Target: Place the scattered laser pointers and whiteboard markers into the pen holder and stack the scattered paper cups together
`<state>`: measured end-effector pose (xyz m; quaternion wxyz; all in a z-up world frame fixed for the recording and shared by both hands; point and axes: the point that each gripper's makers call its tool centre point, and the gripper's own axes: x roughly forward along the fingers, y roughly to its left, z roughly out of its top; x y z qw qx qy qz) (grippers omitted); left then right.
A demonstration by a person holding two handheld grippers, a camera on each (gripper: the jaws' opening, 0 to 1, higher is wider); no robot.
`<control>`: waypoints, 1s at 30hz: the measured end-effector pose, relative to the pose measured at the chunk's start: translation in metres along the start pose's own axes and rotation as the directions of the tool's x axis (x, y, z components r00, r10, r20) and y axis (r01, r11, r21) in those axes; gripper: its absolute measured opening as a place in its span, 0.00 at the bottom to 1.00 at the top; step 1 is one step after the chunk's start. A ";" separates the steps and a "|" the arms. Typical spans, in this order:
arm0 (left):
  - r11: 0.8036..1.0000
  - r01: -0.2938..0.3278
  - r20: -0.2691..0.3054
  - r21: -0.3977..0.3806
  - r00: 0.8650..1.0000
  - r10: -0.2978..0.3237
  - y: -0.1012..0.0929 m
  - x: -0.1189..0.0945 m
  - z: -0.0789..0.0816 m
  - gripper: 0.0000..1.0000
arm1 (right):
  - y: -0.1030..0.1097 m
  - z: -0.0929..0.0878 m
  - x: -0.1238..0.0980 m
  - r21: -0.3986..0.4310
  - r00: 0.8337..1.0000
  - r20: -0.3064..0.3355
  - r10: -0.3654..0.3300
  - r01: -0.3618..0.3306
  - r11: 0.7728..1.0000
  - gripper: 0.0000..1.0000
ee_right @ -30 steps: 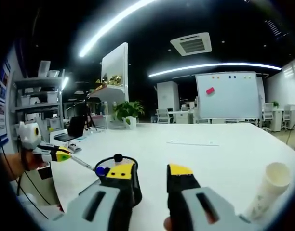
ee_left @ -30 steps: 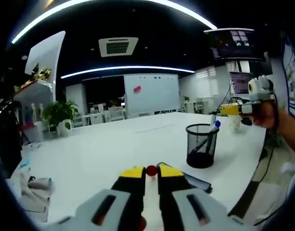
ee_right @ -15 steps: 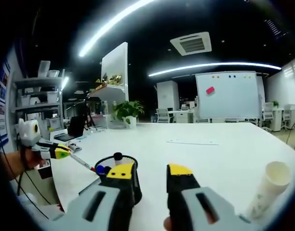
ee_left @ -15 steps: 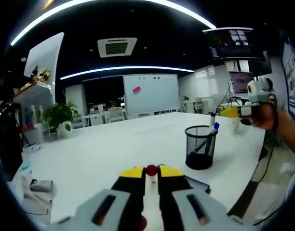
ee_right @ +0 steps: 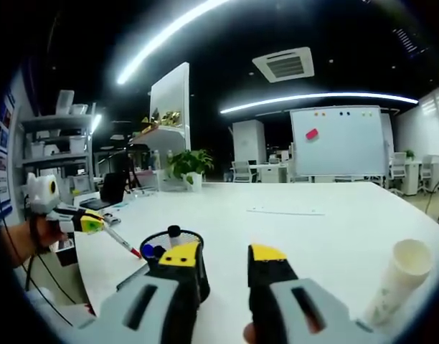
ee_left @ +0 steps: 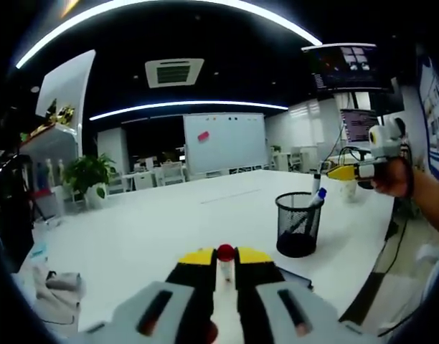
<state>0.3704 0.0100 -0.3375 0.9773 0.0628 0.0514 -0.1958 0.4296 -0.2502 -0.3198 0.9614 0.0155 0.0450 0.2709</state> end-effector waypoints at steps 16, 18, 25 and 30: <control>1.000 0.015 0.008 -0.021 1.000 -0.015 -0.003 -0.005 0.010 0.10 | 0.003 0.000 -0.002 0.000 1.000 0.000 0.000 0.000 1.000 0.26; 1.000 0.015 0.013 -0.008 1.000 -0.015 -0.004 -0.006 0.011 0.10 | 0.003 -0.001 -0.001 0.000 1.000 -0.003 0.001 -0.001 1.000 0.26; 1.000 0.012 0.025 0.005 1.000 -0.012 -0.002 -0.007 0.016 0.10 | 0.004 -0.001 -0.001 0.000 1.000 -0.005 0.002 -0.002 1.000 0.26; 1.000 0.012 0.034 0.009 0.999 -0.012 -0.002 -0.007 0.021 0.10 | 0.003 -0.001 -0.002 0.002 1.000 -0.006 -0.004 0.004 1.000 0.26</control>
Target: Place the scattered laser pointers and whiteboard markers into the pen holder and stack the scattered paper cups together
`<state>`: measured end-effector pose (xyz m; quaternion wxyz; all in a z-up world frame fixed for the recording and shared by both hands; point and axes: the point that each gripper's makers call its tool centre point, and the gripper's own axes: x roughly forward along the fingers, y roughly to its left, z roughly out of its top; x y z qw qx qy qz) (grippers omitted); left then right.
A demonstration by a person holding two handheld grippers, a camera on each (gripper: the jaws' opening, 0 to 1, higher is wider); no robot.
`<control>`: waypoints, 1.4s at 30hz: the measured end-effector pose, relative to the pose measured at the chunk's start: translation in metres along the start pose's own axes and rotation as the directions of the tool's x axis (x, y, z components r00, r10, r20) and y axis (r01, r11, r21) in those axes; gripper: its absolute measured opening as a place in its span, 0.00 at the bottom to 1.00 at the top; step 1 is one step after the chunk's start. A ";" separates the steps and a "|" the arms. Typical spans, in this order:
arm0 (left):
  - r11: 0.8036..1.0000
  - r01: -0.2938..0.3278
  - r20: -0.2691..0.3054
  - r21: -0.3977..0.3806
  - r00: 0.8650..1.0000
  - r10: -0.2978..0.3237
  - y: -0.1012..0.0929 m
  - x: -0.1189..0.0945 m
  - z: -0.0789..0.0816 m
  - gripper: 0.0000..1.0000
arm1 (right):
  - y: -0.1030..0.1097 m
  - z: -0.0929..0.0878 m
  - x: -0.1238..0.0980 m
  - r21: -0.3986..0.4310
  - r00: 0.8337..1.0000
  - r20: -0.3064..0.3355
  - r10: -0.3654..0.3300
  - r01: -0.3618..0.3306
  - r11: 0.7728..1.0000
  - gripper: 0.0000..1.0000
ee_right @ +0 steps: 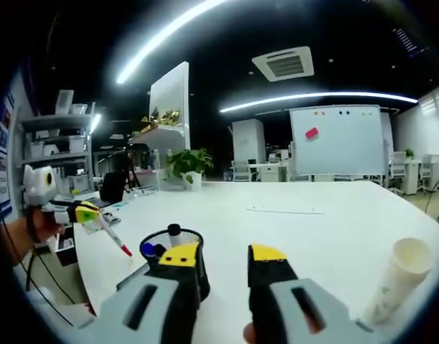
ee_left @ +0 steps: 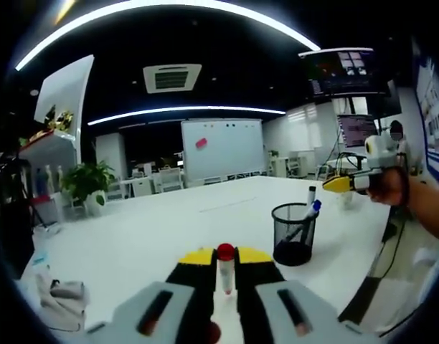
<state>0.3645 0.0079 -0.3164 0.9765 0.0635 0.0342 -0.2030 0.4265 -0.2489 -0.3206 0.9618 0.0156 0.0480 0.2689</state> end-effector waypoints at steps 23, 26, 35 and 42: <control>1.000 0.012 0.051 0.026 0.999 -0.013 -0.005 0.007 0.022 0.10 | -0.007 -0.002 0.000 0.002 1.000 -0.007 -0.005 0.005 1.000 0.26; 1.000 0.015 0.058 0.023 0.998 -0.017 -0.006 0.008 0.025 0.10 | -0.008 -0.002 -0.001 0.003 1.000 -0.007 -0.006 0.006 1.000 0.26; 0.999 0.038 0.093 0.006 0.995 -0.039 -0.010 0.010 0.040 0.10 | -0.011 -0.004 -0.002 0.007 1.000 -0.009 -0.010 0.010 1.000 0.26; 0.998 0.057 0.122 0.017 0.991 -0.059 -0.014 0.015 0.055 0.10 | -0.009 -0.006 -0.002 0.011 1.000 -0.011 -0.007 0.007 1.000 0.26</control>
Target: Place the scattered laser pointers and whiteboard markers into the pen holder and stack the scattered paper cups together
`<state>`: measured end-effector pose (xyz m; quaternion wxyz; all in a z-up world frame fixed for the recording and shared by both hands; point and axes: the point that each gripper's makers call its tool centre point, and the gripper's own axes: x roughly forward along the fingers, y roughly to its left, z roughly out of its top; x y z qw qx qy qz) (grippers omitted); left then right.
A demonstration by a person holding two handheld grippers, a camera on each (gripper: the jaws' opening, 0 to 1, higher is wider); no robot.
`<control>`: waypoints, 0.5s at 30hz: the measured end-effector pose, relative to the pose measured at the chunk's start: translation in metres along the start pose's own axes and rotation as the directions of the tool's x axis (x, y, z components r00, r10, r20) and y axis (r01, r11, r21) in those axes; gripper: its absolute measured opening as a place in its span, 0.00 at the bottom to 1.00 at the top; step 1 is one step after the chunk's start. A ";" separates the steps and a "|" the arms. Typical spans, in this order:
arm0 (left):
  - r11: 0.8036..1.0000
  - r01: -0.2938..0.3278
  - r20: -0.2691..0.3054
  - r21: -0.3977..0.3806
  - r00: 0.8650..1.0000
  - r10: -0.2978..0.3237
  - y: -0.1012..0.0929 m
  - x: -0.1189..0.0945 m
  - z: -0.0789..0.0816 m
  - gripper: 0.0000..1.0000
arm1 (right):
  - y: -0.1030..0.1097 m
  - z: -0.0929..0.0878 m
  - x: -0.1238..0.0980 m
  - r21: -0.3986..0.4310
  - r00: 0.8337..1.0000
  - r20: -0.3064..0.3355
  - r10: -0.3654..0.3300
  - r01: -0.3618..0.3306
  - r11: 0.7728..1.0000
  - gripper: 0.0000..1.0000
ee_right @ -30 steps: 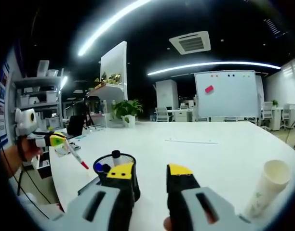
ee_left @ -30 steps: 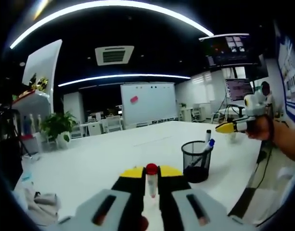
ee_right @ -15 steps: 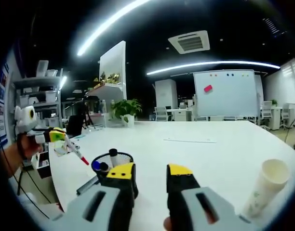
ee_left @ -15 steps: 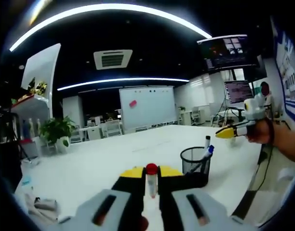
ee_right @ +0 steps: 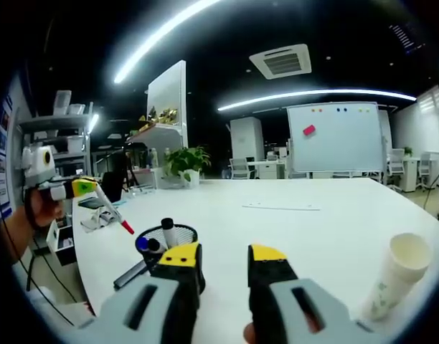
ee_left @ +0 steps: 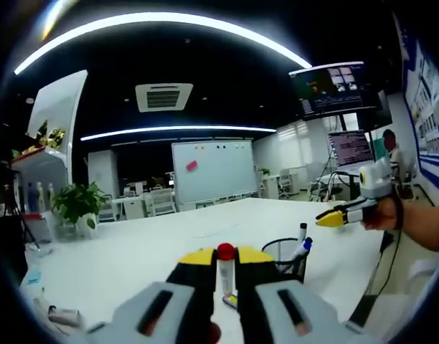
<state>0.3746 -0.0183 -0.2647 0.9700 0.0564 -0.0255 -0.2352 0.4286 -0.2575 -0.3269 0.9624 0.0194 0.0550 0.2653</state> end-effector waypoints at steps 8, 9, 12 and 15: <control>0.999 0.008 0.016 -0.034 1.000 -0.007 0.000 0.000 0.003 0.10 | -0.003 -0.002 -0.002 0.003 1.000 -0.004 -0.009 0.009 1.000 0.26; 0.999 0.008 0.018 -0.033 1.000 -0.007 0.000 0.000 0.003 0.10 | -0.003 -0.002 -0.003 0.003 1.000 -0.004 -0.009 0.009 1.000 0.26; 1.000 0.011 0.019 -0.026 1.000 -0.011 -0.001 0.001 0.004 0.10 | -0.003 -0.002 -0.003 0.003 1.000 -0.004 -0.009 0.009 1.000 0.26; 1.000 0.016 0.022 -0.024 1.000 -0.015 -0.002 0.002 0.006 0.10 | -0.004 -0.002 -0.004 0.004 1.000 -0.004 -0.011 0.011 1.000 0.26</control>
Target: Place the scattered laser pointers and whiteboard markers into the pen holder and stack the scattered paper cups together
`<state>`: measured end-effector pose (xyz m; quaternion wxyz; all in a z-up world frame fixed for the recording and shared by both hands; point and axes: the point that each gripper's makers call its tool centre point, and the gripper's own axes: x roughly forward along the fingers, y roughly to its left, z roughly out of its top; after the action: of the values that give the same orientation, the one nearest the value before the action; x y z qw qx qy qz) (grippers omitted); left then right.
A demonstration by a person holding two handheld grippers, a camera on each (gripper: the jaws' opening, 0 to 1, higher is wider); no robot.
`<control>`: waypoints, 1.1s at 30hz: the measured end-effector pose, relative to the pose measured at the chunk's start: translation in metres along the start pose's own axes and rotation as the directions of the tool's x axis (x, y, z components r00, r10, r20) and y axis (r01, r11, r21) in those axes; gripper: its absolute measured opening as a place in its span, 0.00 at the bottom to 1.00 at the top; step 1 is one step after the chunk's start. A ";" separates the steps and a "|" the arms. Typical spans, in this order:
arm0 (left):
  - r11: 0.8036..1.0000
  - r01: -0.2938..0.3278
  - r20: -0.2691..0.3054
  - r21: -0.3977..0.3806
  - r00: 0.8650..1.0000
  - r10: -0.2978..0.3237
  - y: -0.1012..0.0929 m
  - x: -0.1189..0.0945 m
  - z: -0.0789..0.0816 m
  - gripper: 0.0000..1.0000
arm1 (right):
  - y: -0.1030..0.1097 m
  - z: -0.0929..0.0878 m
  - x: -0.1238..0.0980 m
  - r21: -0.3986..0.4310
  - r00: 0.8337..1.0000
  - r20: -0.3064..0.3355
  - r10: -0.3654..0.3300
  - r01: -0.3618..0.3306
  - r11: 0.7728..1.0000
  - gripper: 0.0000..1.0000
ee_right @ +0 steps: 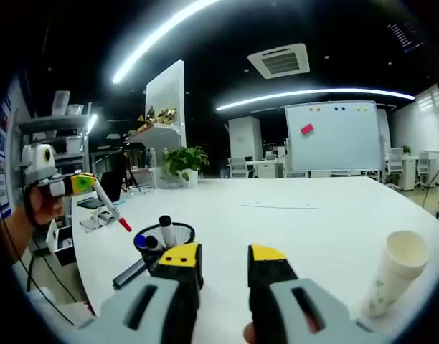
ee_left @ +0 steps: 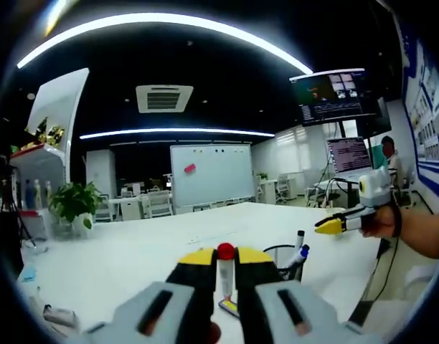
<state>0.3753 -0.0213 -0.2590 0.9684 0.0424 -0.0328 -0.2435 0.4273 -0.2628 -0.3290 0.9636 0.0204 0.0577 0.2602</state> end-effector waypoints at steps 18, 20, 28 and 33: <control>0.999 0.036 0.040 0.005 0.999 -0.037 -0.011 0.012 0.014 0.10 | -0.001 -0.006 -0.001 0.001 1.000 -0.015 -0.004 0.004 1.000 0.26; 0.999 0.037 0.041 0.007 0.998 -0.038 -0.012 0.013 0.014 0.10 | -0.001 -0.006 -0.001 0.002 1.000 -0.016 -0.003 0.003 1.000 0.26; 0.999 0.053 0.057 0.004 0.997 -0.053 -0.018 0.017 0.018 0.10 | -0.002 -0.007 -0.002 0.001 1.000 -0.019 -0.007 0.007 1.000 0.26; 0.998 0.067 0.076 0.004 0.995 -0.067 -0.024 0.020 0.023 0.10 | -0.003 -0.008 -0.003 0.003 1.000 -0.019 -0.010 0.010 1.000 0.26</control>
<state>0.3796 -0.0536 -0.2378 0.9578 0.0348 -0.0681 -0.2771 0.4256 -0.2669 -0.3368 0.9642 0.0192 0.0675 0.2557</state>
